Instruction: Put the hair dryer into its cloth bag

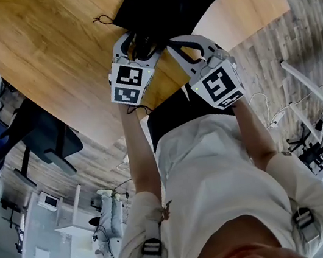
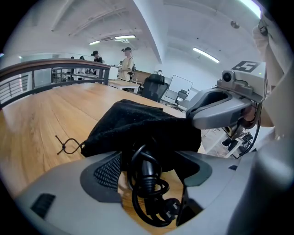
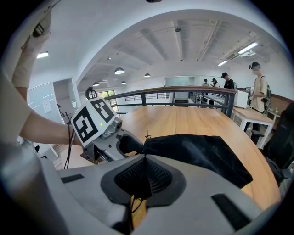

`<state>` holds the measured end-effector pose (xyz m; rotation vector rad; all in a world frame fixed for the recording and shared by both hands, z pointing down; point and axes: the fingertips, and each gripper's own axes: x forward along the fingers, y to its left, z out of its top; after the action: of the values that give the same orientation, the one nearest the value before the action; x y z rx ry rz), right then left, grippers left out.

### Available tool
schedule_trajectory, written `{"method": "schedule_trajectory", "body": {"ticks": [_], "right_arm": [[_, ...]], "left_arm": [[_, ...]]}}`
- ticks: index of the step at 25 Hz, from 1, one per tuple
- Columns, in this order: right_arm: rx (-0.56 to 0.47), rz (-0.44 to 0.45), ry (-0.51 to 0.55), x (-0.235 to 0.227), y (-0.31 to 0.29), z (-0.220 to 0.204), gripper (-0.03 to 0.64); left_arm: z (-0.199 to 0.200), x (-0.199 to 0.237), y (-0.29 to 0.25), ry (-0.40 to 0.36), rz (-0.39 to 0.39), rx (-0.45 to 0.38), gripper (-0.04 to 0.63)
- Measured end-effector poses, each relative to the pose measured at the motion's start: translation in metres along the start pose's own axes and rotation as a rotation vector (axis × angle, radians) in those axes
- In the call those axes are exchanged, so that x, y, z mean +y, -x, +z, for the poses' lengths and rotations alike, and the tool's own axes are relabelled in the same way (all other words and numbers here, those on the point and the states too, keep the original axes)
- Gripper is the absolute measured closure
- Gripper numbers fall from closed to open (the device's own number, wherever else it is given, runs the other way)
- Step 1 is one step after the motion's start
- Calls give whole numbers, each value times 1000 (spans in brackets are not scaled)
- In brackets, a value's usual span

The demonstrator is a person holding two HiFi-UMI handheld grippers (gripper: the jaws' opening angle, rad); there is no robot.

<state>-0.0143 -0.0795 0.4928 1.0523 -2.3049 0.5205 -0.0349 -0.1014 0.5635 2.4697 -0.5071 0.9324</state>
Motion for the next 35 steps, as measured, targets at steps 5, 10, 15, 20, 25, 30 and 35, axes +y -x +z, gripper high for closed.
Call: {"method": "schedule_trajectory", "body": {"ticks": [5, 10, 15, 20, 25, 30, 35], "right_arm": [[0, -9, 3, 1, 1, 0, 592], [1, -17, 8, 2, 3, 0, 592], [8, -19, 17, 3, 4, -1, 592], [17, -16, 25, 5, 3, -5, 592], [21, -11, 30, 7, 2, -6, 592], [21, -7, 34, 6, 3, -5, 592], [20, -6, 31, 7, 2, -7, 592]], "left_arm": [[-7, -4, 12, -2, 9, 10, 244], [-20, -7, 25, 12, 30, 22, 244], [-37, -10, 34, 35, 47, 40, 244], [-55, -13, 36, 51, 68, 62, 244], [-67, -13, 34, 56, 96, 79, 245], [-68, -9, 35, 48, 137, 69, 301], [-68, -10, 36, 40, 149, 41, 395]]}}
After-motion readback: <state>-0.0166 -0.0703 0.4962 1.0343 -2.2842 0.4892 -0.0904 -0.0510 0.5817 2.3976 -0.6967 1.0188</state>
